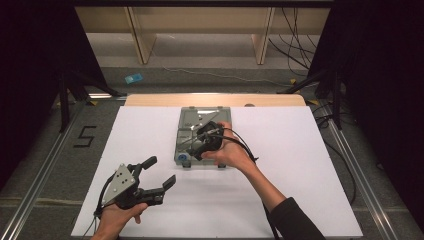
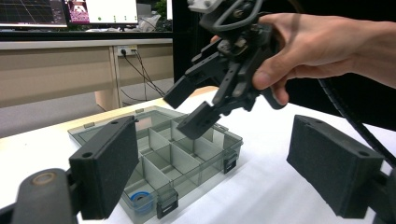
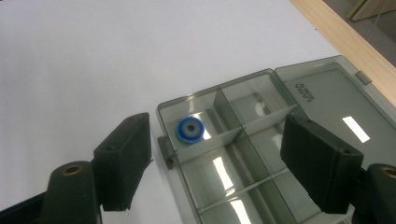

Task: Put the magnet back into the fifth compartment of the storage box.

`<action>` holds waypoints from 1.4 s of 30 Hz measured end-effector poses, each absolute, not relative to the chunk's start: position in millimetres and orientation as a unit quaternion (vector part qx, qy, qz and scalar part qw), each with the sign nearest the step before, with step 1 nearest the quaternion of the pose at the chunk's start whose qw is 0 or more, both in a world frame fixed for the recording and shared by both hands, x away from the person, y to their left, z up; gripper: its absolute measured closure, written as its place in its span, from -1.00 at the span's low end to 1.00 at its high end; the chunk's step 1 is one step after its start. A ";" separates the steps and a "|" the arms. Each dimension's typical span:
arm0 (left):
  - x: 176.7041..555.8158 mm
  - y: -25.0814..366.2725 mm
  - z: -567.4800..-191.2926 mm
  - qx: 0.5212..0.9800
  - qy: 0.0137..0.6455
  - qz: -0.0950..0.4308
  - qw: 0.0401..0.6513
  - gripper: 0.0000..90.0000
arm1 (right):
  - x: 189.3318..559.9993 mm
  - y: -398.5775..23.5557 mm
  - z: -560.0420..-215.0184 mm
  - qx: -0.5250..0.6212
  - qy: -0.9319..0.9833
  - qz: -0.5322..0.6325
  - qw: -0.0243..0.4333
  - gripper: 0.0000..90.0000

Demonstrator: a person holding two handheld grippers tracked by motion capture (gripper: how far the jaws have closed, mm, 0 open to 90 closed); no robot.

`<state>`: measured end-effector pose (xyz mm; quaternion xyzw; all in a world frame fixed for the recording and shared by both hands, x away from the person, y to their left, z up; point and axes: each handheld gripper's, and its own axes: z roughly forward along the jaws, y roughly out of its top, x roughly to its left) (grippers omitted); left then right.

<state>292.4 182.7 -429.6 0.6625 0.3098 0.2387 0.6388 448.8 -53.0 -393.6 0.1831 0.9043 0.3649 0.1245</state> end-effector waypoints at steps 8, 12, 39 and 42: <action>291.4 182.9 -429.3 0.667 0.314 0.241 0.632 -0.65 | 437.1 -70.0 -389.8 0.189 0.891 0.390 0.133 -0.44; 291.0 182.7 -429.1 0.667 0.314 0.240 0.632 -0.65 | 432.2 -78.0 -388.9 0.193 0.890 0.392 0.127 -0.46; 291.0 182.9 -428.9 0.666 0.314 0.239 0.633 -0.65 | 409.7 -111.7 -396.2 0.215 0.868 0.429 0.130 -0.47; 291.0 183.0 -428.9 0.666 0.314 0.238 0.634 -0.66 | 409.3 -114.5 -397.6 0.216 0.864 0.433 0.137 -0.47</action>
